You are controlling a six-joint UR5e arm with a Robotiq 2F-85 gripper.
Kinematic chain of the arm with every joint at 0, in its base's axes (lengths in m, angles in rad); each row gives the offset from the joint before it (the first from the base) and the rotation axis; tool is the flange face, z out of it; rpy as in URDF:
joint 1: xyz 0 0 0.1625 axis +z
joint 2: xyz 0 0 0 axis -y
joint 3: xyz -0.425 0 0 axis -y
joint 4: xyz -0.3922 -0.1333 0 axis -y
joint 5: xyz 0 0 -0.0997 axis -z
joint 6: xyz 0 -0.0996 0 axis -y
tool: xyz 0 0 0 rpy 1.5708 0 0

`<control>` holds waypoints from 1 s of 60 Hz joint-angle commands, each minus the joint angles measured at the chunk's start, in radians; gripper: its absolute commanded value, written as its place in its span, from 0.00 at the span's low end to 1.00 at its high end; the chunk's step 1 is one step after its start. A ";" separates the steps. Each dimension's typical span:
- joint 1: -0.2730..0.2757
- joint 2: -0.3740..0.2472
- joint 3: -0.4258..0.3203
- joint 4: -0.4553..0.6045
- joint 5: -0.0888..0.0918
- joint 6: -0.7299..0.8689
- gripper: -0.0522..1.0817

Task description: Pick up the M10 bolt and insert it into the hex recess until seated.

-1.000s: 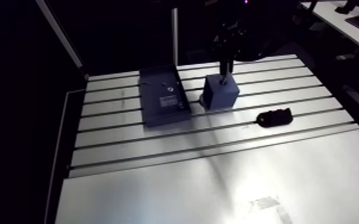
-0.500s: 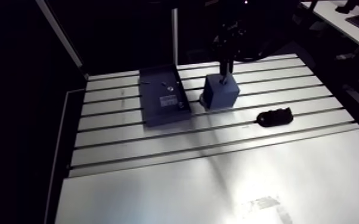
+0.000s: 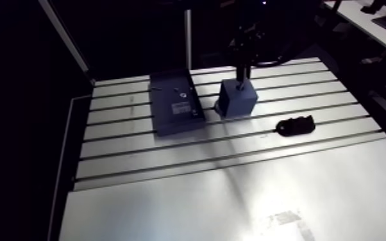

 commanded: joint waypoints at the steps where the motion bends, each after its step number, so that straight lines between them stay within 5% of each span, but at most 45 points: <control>1: 0.000 0.001 0.002 0.000 0.000 0.000 0.70; 21: 0.000 0.000 -0.001 0.002 0.002 -0.002 0.68; 23: 0.000 -0.001 -0.001 0.003 0.002 -0.003 0.62; 24: 0.000 -0.002 -0.001 0.003 0.003 -0.003 0.42; 25: 0.000 -0.002 -0.001 0.003 0.003 -0.003 0.42; 26: 0.000 -0.002 -0.002 0.005 0.005 -0.003 0.10; 29: 0.001 -0.004 -0.001 0.005 0.002 -0.006 0.05; 60: -0.001 -0.010 -0.022 -0.004 0.006 0.005 0.05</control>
